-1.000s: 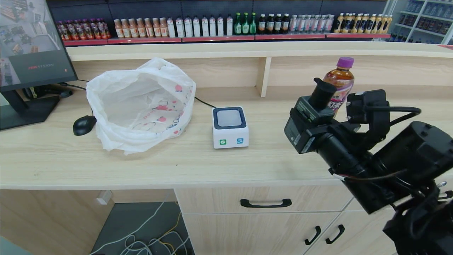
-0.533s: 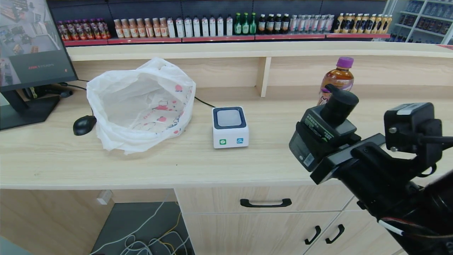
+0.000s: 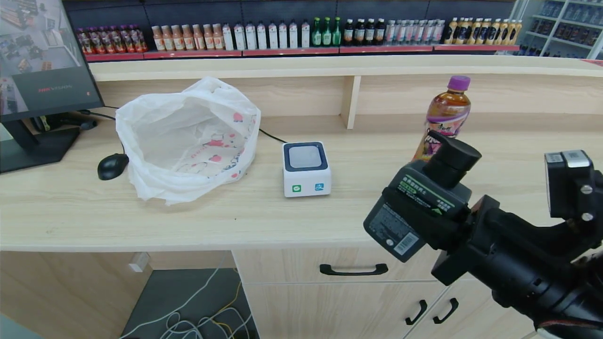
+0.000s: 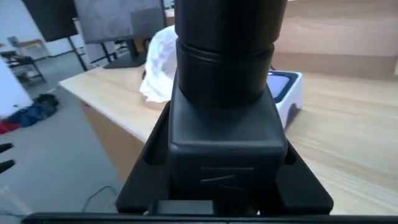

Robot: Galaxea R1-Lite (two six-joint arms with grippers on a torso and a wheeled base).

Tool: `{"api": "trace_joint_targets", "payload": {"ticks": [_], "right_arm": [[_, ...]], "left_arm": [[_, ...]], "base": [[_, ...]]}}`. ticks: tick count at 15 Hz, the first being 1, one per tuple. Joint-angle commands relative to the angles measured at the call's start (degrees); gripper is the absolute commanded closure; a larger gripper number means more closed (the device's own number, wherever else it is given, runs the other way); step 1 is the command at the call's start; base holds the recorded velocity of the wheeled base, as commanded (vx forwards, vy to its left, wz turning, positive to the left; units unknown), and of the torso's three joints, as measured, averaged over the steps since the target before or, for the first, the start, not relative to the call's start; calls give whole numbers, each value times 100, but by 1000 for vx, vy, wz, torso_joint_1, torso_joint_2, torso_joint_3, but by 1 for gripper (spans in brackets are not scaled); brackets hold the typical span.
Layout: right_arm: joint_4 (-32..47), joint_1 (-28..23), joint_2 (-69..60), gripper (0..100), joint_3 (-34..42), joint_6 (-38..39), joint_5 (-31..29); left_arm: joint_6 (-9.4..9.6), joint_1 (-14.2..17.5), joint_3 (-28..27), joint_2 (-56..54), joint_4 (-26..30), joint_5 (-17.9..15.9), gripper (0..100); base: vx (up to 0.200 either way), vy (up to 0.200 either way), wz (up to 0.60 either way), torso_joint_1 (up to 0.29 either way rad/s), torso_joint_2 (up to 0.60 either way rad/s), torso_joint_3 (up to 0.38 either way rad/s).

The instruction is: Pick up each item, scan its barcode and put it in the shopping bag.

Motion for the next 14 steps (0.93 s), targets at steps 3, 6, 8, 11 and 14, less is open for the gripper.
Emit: {"api": "trace_joint_targets", "payload": {"ticks": [3, 6, 8, 11, 14], "right_arm": [[-16, -156, 211, 100, -32, 903, 1160], [-60, -104, 483, 100, -199, 1536, 1757], [-60, 28, 509, 100, -436, 1975, 2038], [-78, 345, 483, 100, -542, 2494, 2047], [-245, 433, 483, 100, -559, 2933, 2047]], "left_arm": [[0, 0, 0, -2, 0, 0, 0], [0, 0, 0, -2, 0, 0, 0], [0, 0, 0, -2, 0, 0, 0], [0, 0, 0, -2, 0, 0, 0], [0, 0, 0, -2, 0, 0, 0]], "base": [[0, 0, 0, 0, 0, 0], [0, 0, 0, 0, 0, 0], [0, 0, 0, 0, 0, 0], [0, 0, 0, 0, 0, 0], [0, 0, 0, 0, 0, 0]]}}
